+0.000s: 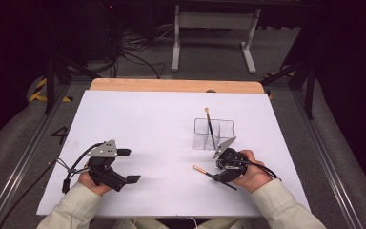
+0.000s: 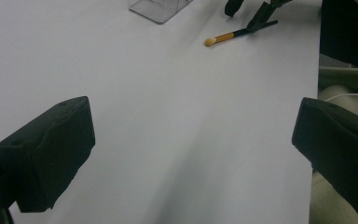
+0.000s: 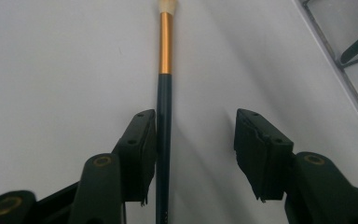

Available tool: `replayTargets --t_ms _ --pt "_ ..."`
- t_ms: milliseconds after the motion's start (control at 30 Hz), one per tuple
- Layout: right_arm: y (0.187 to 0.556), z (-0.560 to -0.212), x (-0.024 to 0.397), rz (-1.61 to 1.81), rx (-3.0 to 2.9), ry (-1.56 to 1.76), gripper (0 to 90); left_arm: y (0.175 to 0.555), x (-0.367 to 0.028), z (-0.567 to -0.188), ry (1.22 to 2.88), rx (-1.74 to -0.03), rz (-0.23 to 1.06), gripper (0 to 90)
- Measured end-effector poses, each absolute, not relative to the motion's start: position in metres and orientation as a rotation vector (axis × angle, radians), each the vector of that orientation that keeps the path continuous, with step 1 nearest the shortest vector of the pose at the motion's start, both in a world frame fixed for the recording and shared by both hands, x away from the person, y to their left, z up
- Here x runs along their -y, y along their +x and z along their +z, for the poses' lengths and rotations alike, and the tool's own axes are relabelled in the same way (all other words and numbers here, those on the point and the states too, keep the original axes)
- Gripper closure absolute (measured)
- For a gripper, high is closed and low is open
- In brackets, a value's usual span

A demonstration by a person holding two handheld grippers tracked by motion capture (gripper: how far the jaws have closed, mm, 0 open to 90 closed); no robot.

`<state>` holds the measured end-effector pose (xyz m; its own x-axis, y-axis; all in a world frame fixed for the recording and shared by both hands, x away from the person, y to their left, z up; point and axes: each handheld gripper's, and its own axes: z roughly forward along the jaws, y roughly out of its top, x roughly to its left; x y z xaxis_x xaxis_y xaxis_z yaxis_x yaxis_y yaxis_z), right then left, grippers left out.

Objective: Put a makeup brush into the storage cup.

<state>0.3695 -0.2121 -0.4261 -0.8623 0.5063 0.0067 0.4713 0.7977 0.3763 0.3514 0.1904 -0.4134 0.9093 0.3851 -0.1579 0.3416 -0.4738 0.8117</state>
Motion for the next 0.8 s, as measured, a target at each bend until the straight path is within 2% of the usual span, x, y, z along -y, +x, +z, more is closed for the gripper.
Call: replayTargets --t_ms 100,267,533,633,800 --pt "0.3686 -0.4271 0.2111 0.547 -2.858 0.803 60.0 0.3518 -0.1908 -0.4136 2.106 -0.523 0.055 0.0" --pt "0.3689 -0.4271 0.2110 0.549 -2.851 0.832 62.1 0.3517 -0.1907 -0.4136 2.106 -0.525 0.053 0.0" --pt "0.3678 -0.4247 0.2061 0.466 -2.881 0.801 78.6 0.3518 -0.1904 -0.4138 2.110 -0.524 0.053 0.0" --pt "0.3681 -0.4242 0.2042 0.449 -2.892 0.799 82.2 0.3517 -0.1905 -0.4137 2.109 -0.524 0.052 0.0" --pt "0.3687 -0.4237 0.2024 0.427 -2.897 0.809 83.0 0.3519 -0.1906 -0.4138 2.110 -0.523 0.053 0.0"
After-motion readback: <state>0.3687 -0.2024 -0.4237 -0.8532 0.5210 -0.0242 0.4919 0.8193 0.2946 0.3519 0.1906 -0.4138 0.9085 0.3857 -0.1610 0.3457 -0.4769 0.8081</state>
